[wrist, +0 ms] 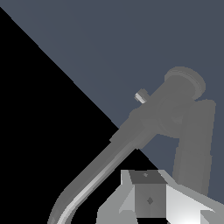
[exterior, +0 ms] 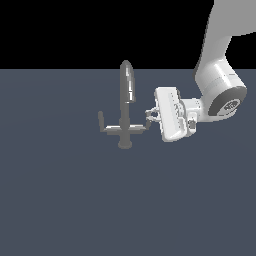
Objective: Turn on the faucet by rotating a designated handle.
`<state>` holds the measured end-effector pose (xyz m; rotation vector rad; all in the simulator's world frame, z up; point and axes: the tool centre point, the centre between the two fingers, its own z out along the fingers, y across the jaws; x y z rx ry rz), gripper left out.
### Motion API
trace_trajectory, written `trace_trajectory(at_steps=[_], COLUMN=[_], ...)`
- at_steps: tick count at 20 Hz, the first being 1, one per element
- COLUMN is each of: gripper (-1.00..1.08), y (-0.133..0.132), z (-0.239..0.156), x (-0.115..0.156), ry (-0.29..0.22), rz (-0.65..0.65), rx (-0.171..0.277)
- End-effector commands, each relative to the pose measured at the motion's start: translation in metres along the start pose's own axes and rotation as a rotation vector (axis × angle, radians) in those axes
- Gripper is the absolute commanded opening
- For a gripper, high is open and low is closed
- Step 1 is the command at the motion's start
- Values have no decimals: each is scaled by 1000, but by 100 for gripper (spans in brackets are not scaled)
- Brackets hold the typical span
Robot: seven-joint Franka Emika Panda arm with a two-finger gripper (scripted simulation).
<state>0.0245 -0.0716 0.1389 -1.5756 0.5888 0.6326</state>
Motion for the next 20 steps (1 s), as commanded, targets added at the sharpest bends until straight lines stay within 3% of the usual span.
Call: trace_trajectory(at_steps=[1, 9, 11, 20], gripper=[-100, -100, -100, -100], y=[12, 38, 23, 80], z=[0, -1, -1, 2], x=[-6, -19, -17, 2], ry=[-7, -10, 0, -9], rz=[9, 7, -17, 6], rx=[0, 0, -3, 0])
